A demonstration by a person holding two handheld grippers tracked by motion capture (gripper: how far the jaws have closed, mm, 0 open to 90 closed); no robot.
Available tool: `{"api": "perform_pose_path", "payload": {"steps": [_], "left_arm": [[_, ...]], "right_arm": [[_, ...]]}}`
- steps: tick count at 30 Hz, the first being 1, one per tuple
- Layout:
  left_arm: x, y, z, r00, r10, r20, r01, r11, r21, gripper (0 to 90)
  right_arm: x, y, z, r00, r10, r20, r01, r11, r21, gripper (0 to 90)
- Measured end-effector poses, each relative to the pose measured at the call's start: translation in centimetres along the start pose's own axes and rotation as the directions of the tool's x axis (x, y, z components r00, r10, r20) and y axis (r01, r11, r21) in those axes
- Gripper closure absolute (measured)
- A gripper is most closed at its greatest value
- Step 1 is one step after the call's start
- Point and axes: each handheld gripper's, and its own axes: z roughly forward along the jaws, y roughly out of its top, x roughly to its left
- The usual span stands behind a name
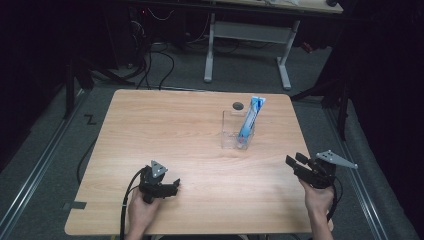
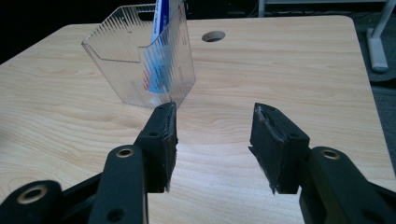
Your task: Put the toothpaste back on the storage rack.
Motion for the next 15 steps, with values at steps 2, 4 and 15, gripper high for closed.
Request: {"api": "perform_pose_path", "payload": {"steps": [2,4,15], "left_arm": [[0.0,0.0,0.0,1.0000,0.000,0.000,0.000,1.0000,0.000,15.6],[0.0,0.0,0.0,1.0000,0.000,0.000,0.000,1.0000,0.000,15.6],[0.0,0.0,0.0,1.0000,0.000,0.000,0.000,1.0000,0.000,15.6]], "right_arm": [[0.1,-0.2,0.2,1.0000,0.001,0.001,-0.001,1.000,0.004,51.2],[0.2,-0.4,0.4,1.0000,-0.005,0.003,0.005,1.000,0.012,51.3],[0.8,-1.3,1.7,0.9994,-0.030,0.018,0.029,0.998,0.047,51.4]]}}
